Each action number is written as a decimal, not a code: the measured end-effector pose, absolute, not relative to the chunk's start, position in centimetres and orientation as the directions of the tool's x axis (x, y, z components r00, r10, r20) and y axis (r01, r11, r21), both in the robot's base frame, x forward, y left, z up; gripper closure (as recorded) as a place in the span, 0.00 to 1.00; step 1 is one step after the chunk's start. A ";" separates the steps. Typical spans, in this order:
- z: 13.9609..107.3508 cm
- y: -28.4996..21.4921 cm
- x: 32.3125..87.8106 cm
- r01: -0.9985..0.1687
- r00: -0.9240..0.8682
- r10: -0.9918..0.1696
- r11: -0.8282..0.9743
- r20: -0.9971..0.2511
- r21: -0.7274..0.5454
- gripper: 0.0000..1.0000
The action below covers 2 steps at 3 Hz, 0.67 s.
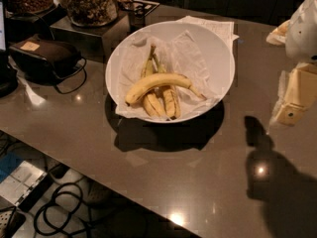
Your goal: Pick banana from white bowl
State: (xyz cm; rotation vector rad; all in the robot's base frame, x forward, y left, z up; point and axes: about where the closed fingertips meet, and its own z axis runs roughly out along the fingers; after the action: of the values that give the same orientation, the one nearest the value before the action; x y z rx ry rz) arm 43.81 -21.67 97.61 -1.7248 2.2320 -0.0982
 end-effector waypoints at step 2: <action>97.8 -20.5 43.8 -0.935 -0.222 -0.955 0.266 -0.197 -0.236 0.00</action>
Offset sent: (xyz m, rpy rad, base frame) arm -0.0024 0.0253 -0.0014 -0.0199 0.0578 0.0049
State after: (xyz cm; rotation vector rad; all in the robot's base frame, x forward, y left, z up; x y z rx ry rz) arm 43.77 -20.52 97.81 -1.7358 2.2417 -0.0960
